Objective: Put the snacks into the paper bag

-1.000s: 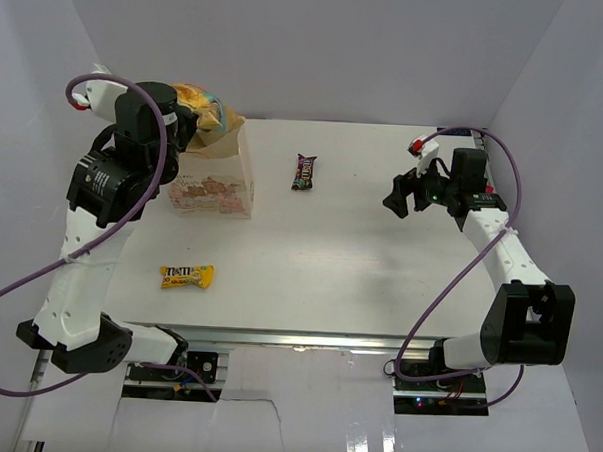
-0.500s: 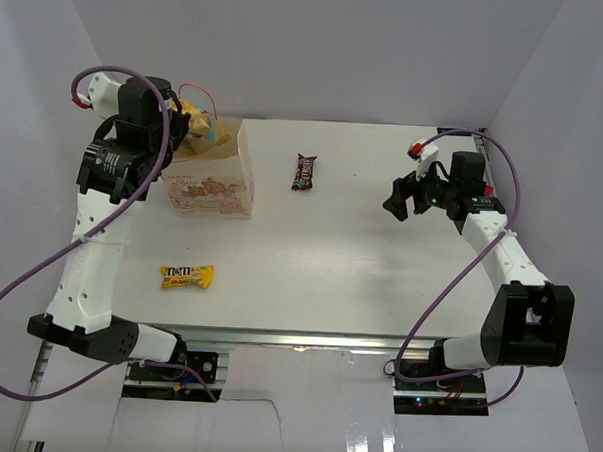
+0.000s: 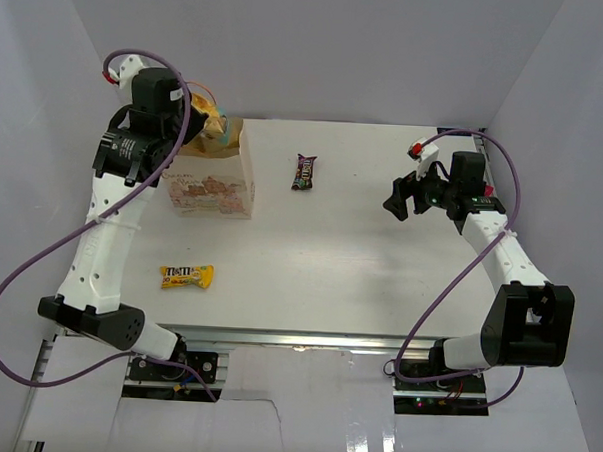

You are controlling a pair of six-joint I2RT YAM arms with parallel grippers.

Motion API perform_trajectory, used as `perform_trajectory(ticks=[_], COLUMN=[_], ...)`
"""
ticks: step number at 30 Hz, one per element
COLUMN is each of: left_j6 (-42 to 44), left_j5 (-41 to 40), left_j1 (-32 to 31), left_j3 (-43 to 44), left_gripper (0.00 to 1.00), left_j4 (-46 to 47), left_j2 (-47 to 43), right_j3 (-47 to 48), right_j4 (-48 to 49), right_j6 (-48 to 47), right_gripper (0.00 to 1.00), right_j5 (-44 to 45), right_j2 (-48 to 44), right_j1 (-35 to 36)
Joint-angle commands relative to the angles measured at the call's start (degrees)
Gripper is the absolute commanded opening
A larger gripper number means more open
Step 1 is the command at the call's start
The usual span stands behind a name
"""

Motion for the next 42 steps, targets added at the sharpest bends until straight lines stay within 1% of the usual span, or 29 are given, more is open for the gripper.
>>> perform_trajectory(ticks=[1,8,9,11,12,13,14,17,18,22,27,28,30,31,32,34,35,36,37,38,39,40,41,42], left_j6=[5.8,5.9,5.8,5.2,5.0,4.9,4.7,4.5,4.6,4.6,4.8,5.5,6.9,10.3,13.2,19.1,23.0,24.7,26.5,28.4,28.8,28.9,28.2,27.3], left_j5=[2.1,2.7,2.7,2.6,2.6,2.5,2.4,2.2,2.2,2.2,2.6,2.7,3.0,4.1,5.2,8.3,8.5,8.8,10.3,10.7,11.3,11.9,11.9,11.7], left_j1=[0.3,0.3,0.3,0.3,0.2,0.3,0.3,0.3,0.3,0.3,0.3,0.3,0.3,0.3,0.3,0.3,0.3,0.3,0.3,0.3,0.2,0.3,0.2,0.3], left_j3=[2.5,0.2,-0.6,-1.3,-1.9,-2.2,-2.4,-2.5,-2.2,-1.6,-0.9,-0.7,-0.6,-0.8,-2.2,-5.1,-7.2,-12.4,-15.3,-18.3,-24.1,-26.9,-29.4,-31.9], left_gripper=[0.0,0.0,0.01,0.09,0.18,0.24,0.33,0.45,0.5,0.63,0.69,0.71,0.79,0.82,0.87,0.91,0.96,0.98,0.98,0.98,0.98,0.98,0.98,0.98], left_j4=[3.1,1.4,1.3,1.3,1.3,1.3,1.2,1.1,1.1,1.0,1.1,1.2,2.0,2.8,5.7,9.3,12.5,14.2,15.8,18.4,19.4,20.0,20.1,20.0], left_j2=[-1.4,-2.5,-2.7,-3.0,-3.4,-3.6,-3.8,-4.1,-4.1,-3.9,-3.5,-3.5,-4.1,-4.6,-6.3,-9.2,-11.1,-15.6,-18.1,-20.7,-26.1,-28.8,-31.5,-36.8], right_j3=[-0.5,0.1,0.1,0.3,0.3,0.3,0.2,0.1,0.1,0.0,0.0,0.0,0.2,0.5,0.7,1.8,3.2,5.8,9.2,16.4,19.7,22.3,26.8,28.8], right_j4=[2.2,2.2,2.2,2.2,2.2,2.2,2.2,2.2,2.2,2.2,2.2,2.1,1.9,1.9,2.1,3.4,3.4,1.6,-4.3,-7.3,-9.5,-12.0,-12.8,-13.6], right_j6=[0.4,0.7,0.8,0.8,0.8,0.8,0.8,0.8,0.8,0.8,0.5,0.4,-1.2,-2.0,-2.6,-0.2,1.0,1.2,1.9,3.3,4.6,7.4,8.5,9.3], right_gripper=[0.9,0.9,0.9,0.9,0.9,0.9,0.9,0.9,0.9,0.9,0.9,0.9,0.9,0.9,0.9,0.9,0.9,0.91,0.94,0.99,0.94,0.92,0.92,0.92], right_j5=[0.1,-0.2,-0.3,-0.4,-0.4,-0.5,-0.5,-0.5,-0.5,-0.6,-0.4,-0.2,1.1,2.0,6.0,14.3,18.4,19.6,18.9,18.4,18.2,19.5,24.9,28.0], right_j2=[-1.2,-0.8,-0.8,-0.7,-0.8,-0.8,-0.8,-0.9,-0.9,-0.9,-0.8,-0.8,-0.6,-0.5,-0.2,1.9,3.5,8.7,11.7,14.8,19.7,21.6,25.0,26.6], right_j1=[-0.3,-0.3,-0.3,-0.3,-0.3,-0.3,-0.2,-0.2,-0.2,-0.2,-0.2,-0.2,-0.2,-0.2,-0.3,-0.3,-1.2,-2.3,-3.6,-7.1,-8.5,-9.5,-10.3,-10.3])
